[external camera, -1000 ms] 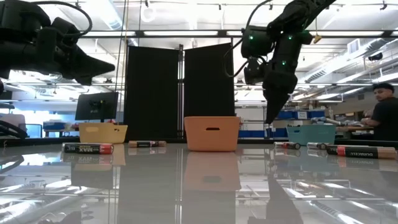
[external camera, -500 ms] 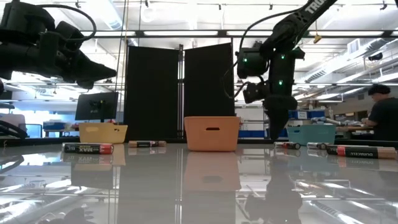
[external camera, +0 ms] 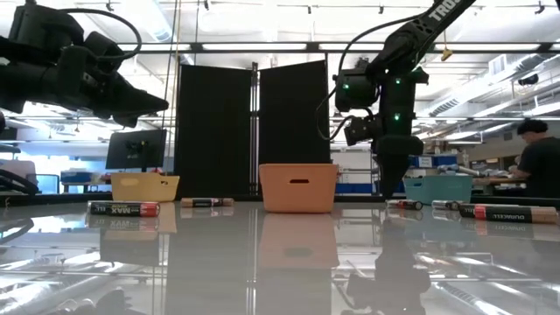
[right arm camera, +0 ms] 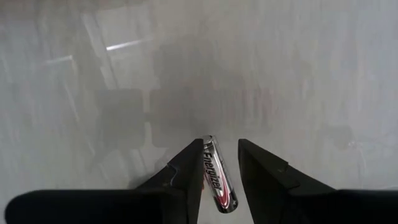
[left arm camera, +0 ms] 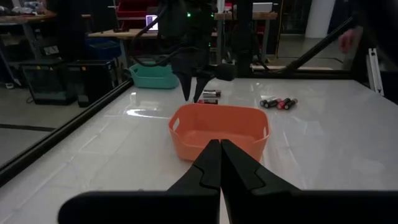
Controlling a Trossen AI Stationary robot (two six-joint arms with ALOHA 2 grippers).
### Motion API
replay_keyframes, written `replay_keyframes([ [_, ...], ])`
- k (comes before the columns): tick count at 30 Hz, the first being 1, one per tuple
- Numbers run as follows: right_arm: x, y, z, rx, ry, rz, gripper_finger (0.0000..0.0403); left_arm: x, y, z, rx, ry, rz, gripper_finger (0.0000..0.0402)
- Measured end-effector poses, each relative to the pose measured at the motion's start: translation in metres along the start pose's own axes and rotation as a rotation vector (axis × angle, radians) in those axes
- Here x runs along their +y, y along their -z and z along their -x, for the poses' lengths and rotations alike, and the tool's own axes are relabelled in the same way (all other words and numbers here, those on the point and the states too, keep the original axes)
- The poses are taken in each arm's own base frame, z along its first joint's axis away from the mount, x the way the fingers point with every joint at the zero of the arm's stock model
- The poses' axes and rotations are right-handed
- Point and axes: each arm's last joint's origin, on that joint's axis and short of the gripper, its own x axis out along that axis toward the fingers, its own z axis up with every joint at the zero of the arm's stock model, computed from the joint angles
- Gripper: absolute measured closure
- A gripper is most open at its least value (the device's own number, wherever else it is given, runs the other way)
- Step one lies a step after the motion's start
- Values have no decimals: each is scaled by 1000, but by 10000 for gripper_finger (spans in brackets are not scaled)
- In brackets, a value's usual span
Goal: Sort batteries
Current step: Put the silver battery into the orange bin
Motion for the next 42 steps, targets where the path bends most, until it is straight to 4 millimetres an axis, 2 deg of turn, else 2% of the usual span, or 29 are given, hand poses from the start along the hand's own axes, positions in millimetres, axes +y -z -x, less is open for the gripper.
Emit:
replay_keyframes([
  [23,1,9,-11,5,-4,19,293,0,-2,0,-18,0,-2,394],
  [34,-7,9,-11,-6,6,-3,339,0,-2,0,-18,0,-2,394],
  [42,-7,9,-10,-11,13,-5,351,0,-2,0,-18,0,-6,394],
])
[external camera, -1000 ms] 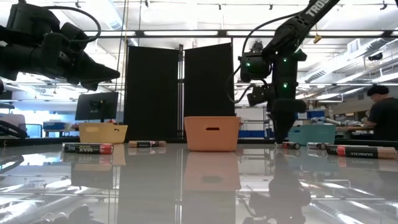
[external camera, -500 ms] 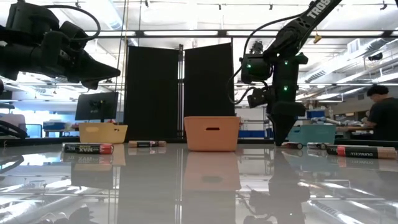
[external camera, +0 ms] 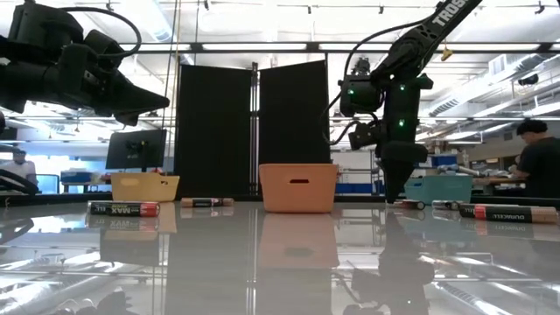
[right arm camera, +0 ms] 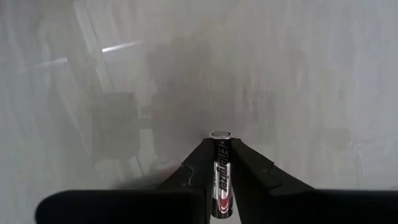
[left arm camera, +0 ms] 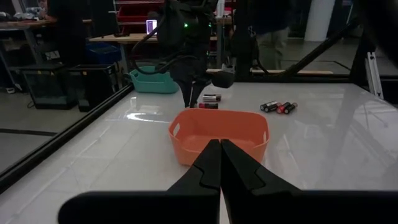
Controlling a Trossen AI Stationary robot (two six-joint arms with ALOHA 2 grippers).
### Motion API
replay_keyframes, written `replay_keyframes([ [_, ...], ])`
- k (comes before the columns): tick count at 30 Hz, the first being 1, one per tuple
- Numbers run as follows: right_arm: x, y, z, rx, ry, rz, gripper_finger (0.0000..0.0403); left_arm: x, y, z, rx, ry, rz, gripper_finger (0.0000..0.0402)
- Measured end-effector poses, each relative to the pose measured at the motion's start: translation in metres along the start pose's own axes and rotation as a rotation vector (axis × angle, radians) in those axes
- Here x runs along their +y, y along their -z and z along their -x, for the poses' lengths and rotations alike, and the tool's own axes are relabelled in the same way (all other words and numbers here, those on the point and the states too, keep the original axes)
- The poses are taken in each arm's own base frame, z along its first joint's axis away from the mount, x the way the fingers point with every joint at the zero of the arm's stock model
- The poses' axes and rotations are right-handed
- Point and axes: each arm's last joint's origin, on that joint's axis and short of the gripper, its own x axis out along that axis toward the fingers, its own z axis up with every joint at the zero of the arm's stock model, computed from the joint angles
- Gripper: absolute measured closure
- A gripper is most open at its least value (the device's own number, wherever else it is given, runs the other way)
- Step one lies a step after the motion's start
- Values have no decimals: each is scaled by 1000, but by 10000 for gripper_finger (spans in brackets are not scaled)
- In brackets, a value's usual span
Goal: Sort batteries
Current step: Put the silver battery into the orange bin
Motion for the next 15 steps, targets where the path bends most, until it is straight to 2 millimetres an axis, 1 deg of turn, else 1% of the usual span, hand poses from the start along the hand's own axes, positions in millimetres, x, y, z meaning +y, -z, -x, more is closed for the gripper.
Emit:
replay_keyframes([
  [5,0,-1,0,-9,2,-3,365,0,0,0,0,0,0,394],
  [8,0,0,0,0,0,-25,364,0,0,0,0,0,-1,394],
  [15,0,3,-2,32,-1,-74,314,0,0,0,1,0,-1,394],
])
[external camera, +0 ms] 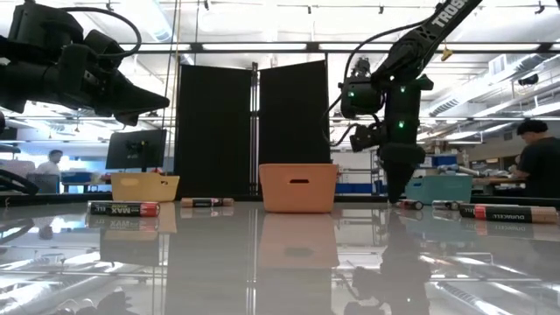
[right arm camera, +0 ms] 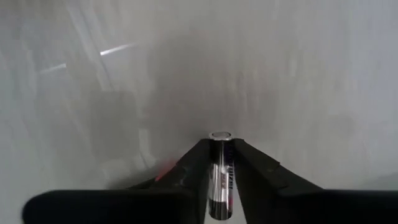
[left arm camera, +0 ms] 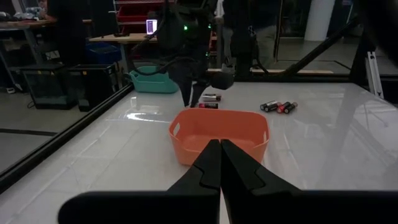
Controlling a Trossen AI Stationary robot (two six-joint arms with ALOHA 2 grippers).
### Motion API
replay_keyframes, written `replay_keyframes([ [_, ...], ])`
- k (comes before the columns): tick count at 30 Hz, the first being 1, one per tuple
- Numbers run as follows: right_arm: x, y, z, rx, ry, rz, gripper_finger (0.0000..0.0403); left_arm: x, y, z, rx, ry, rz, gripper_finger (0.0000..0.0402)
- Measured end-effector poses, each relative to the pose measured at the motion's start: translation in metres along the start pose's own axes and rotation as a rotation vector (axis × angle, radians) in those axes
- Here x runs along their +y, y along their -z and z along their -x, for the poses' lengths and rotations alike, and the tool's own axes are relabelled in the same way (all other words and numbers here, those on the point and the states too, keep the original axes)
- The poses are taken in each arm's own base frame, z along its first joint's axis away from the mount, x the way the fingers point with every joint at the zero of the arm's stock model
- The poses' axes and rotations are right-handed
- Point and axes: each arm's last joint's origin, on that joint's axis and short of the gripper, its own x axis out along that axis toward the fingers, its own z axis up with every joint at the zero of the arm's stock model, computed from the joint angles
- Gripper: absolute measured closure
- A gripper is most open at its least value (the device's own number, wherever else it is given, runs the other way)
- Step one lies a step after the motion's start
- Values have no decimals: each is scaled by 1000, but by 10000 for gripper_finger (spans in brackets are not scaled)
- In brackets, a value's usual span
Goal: Sort batteries
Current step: Put the silver battery into the orange bin
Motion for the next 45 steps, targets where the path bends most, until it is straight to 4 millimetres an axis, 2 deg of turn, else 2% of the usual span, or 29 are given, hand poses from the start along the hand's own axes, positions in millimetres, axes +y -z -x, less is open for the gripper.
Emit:
replay_keyframes([
  [4,-4,1,-1,7,1,-20,291,0,0,0,0,0,0,394],
  [8,-10,2,-1,7,7,-38,286,0,0,0,0,0,0,394],
  [11,-12,2,-3,9,9,-41,294,0,0,0,0,0,-1,394],
  [17,-14,2,-19,67,4,-17,326,0,0,0,3,0,-2,394],
  [22,-14,1,-20,68,13,-3,339,0,0,0,3,0,-2,394],
  [28,-16,-6,-2,30,23,-5,341,0,0,0,3,-1,-2,394],
  [32,-17,-18,14,-38,38,-4,341,0,0,0,2,-1,-2,394],
  [37,-9,-34,31,-91,27,7,342,0,0,0,2,-1,-2,394],
  [40,3,-47,47,-135,-1,21,342,0,0,0,2,-1,-2,394],
  [45,34,-69,77,-271,-49,47,341,0,0,0,3,-1,-2,394],
])
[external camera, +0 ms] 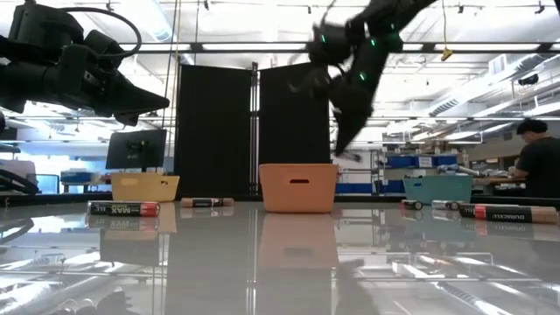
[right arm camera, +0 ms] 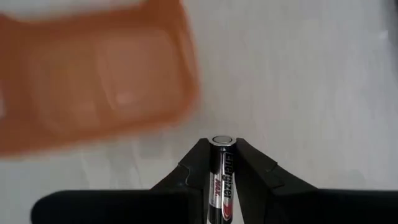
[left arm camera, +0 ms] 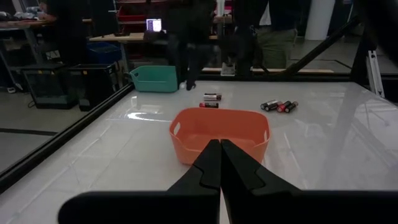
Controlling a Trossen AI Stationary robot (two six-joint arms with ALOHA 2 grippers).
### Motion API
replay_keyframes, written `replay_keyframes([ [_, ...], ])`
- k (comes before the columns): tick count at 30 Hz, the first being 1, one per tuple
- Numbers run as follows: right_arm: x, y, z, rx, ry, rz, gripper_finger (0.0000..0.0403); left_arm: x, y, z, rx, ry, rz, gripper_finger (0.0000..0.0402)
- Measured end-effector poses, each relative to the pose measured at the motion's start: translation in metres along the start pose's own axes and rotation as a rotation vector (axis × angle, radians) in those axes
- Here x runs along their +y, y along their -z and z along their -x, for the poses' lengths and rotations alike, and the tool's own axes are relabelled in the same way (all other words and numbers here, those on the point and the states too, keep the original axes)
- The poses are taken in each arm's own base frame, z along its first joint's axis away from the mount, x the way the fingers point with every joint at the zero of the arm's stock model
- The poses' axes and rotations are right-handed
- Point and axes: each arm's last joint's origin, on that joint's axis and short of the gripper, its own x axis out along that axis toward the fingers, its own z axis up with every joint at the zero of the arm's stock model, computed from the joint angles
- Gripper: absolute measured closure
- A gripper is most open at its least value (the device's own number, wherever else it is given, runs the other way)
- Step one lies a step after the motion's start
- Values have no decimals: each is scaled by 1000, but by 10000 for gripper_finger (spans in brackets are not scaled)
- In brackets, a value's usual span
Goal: Sort batteries
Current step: Put the silver battery into the orange bin
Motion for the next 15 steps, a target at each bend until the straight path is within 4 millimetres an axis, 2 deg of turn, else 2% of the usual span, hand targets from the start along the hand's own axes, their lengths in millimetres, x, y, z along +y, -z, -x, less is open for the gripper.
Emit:
replay_keyframes([
  [6,40,-18,10,-142,-69,2,342,0,0,0,0,0,0,394],
  [10,51,-19,11,-165,-91,-30,341,0,0,0,-2,0,0,394],
  [15,62,-21,-4,-153,-111,-32,341,0,-1,0,-5,-1,-1,394],
])
